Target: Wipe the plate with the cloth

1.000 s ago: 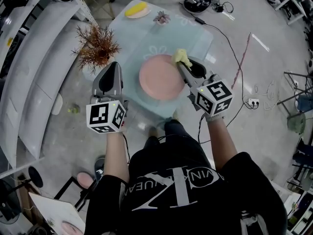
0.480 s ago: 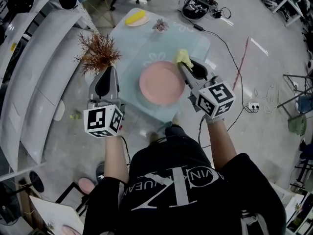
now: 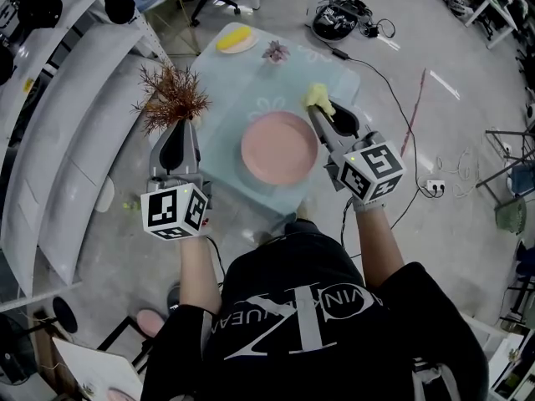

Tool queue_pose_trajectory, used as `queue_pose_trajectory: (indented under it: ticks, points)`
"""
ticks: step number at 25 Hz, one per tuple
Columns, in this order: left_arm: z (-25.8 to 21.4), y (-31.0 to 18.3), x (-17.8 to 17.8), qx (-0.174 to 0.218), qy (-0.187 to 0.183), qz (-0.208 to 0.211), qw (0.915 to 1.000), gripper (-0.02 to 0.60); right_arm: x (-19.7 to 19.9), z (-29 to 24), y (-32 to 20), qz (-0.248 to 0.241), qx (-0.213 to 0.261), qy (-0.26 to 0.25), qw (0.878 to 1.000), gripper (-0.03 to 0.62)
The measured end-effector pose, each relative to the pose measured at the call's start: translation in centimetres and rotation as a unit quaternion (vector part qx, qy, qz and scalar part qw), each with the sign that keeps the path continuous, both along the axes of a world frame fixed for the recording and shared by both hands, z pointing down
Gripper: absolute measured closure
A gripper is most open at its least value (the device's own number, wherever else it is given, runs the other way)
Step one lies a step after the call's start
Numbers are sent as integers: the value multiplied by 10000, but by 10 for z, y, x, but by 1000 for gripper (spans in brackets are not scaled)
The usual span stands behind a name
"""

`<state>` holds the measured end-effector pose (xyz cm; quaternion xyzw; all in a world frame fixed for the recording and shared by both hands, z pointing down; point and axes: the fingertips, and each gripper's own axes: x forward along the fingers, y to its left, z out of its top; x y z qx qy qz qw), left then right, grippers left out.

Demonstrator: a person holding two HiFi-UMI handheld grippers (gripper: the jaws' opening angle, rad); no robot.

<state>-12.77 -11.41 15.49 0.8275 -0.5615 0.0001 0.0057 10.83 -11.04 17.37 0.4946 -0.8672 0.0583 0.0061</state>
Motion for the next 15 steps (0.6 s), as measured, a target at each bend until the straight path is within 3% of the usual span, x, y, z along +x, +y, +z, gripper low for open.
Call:
queue_pose_trajectory:
  ticks: [15]
  points:
    - [2,-9,-10,-25,184,-149,9997,581,9,-7,-10,151,174,200,9995,519]
